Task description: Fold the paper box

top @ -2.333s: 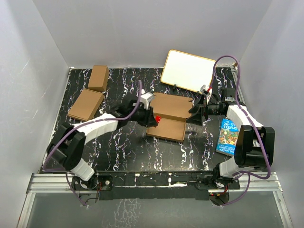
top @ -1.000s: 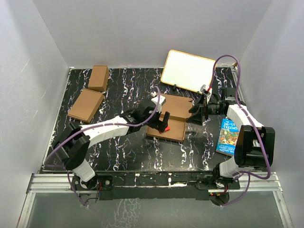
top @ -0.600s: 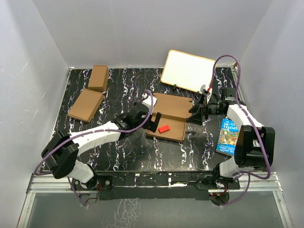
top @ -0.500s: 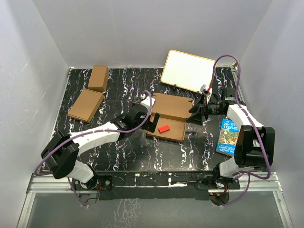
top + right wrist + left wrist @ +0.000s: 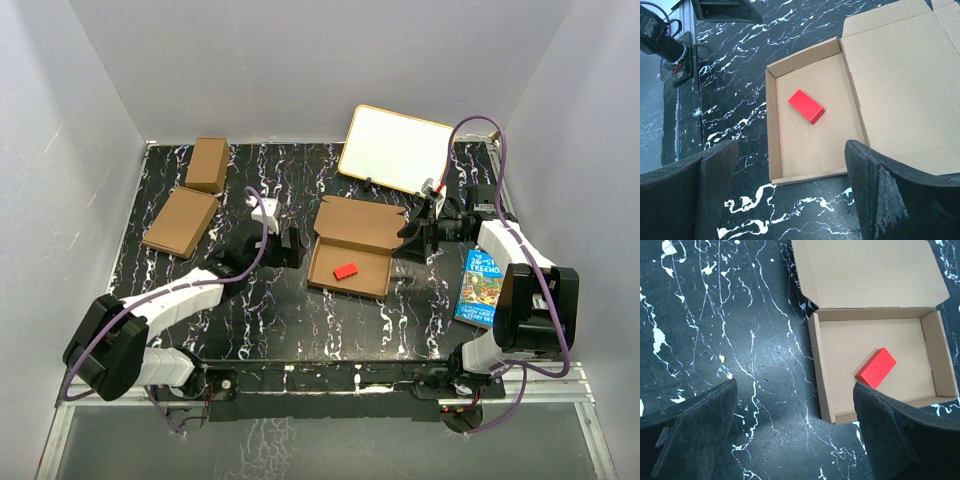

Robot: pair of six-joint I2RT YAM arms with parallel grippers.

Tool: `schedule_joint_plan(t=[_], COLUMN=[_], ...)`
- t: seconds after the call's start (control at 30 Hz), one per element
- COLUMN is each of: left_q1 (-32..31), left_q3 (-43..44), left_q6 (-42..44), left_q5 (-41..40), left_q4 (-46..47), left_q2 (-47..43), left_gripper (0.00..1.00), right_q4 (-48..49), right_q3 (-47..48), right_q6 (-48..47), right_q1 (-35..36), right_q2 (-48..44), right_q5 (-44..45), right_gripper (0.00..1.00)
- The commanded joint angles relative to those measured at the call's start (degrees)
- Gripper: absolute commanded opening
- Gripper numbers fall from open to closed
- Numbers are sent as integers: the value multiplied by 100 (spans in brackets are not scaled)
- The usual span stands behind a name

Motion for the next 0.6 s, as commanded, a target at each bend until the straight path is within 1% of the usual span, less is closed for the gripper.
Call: schedule_joint_plan(t=[0.0,0.1,0.17,0.4,0.57], left_q1=[287,409,470,686,761], left_q3=[-311,-474,-438,180,583], left_q6=[-502,-608,-659,-737,-606], left_q5=[648,831,913,1194,1621], left_q4=[783,1213,1264,688,501], left_q2=[-319,-369,-296,289,728], left_gripper=[97,97,97,97,97], right_q4=[150,154,150,150,154], right_q3=[254,252,252,252,252], right_q6=[-204,-203,-207,-212,-210], right_q1=[-24,-23,-22,-24,-28], right_q2=[-26,-28,-26,-28,-26], right_q5=[-188,-181,-193,-188,-184], right_gripper=[95,95,95,95,95])
